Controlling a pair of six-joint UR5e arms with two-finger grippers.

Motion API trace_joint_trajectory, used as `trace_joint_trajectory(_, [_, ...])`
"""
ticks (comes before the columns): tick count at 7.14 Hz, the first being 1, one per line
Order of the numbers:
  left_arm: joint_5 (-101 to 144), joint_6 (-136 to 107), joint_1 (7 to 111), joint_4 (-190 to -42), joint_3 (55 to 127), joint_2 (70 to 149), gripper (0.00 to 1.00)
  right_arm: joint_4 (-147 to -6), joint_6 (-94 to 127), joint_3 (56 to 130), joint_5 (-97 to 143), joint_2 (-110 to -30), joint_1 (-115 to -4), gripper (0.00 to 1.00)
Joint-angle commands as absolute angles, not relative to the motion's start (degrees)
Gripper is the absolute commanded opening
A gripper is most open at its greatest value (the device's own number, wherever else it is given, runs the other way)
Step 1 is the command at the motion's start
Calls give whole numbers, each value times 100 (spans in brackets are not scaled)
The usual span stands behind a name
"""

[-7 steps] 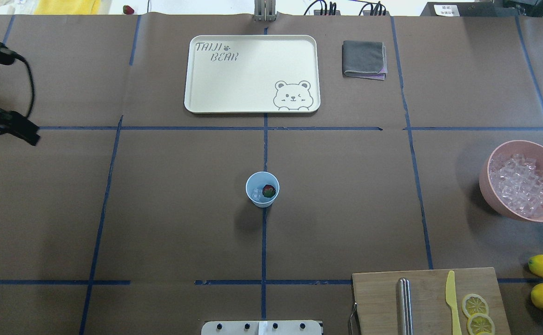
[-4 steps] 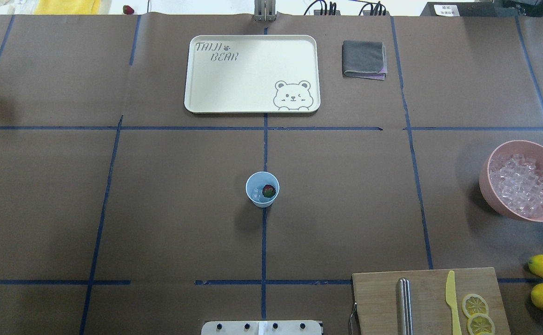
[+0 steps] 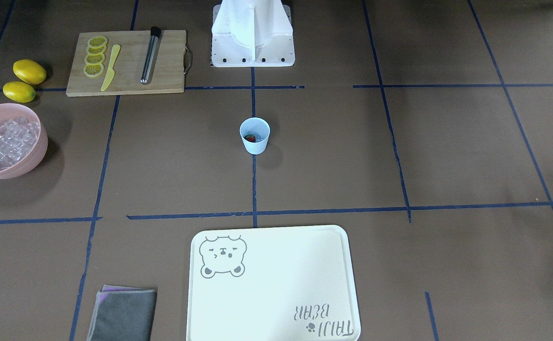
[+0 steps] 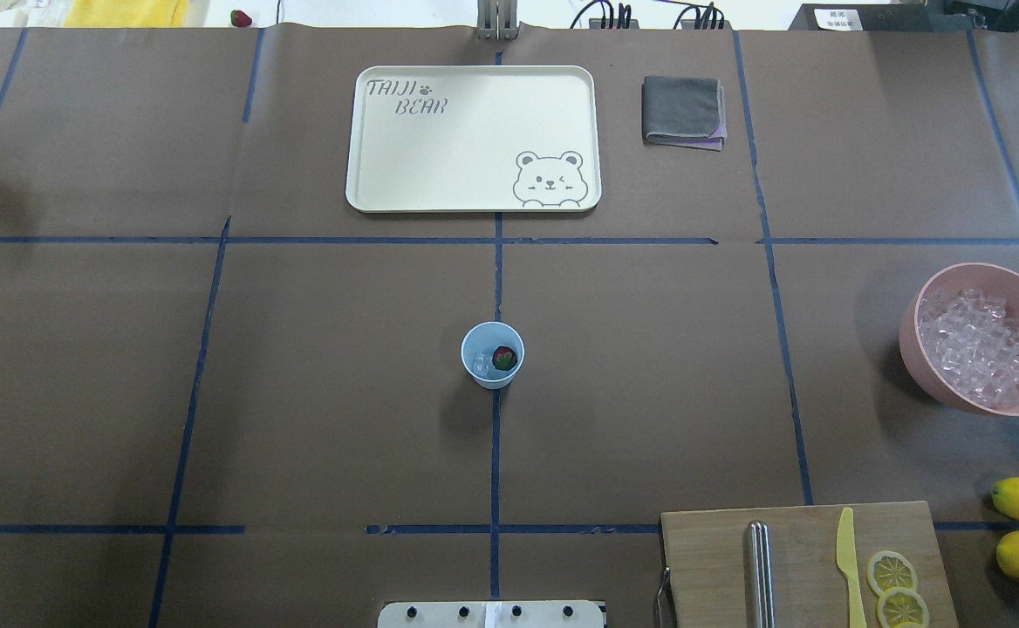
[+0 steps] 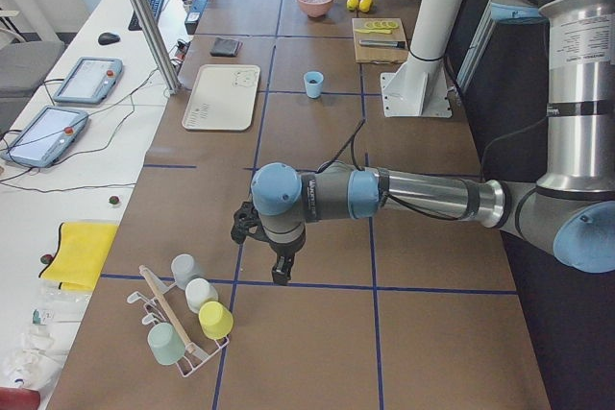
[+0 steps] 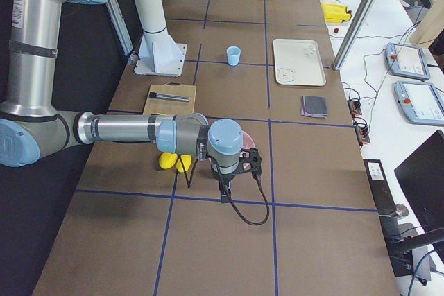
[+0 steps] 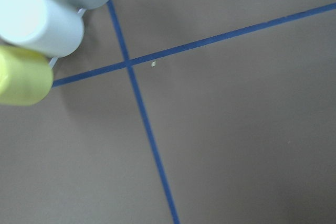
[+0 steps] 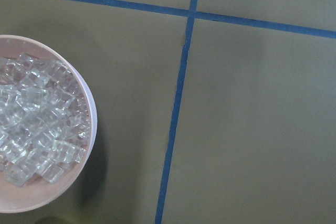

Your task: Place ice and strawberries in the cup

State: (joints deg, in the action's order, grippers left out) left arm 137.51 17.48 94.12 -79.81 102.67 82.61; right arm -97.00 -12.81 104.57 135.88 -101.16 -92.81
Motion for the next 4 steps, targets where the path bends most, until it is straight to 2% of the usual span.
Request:
trace_joint_trajectory(1, [13746,1252,9492,-8679,10231,7903,100,-9694,-1274,10459,13588,-10108,-9281,100])
trace_joint_trajectory(4, [13685,536,9483,-9053,10222,7857,100,-9703,-1274,10459,13588,-10116,-9281,100])
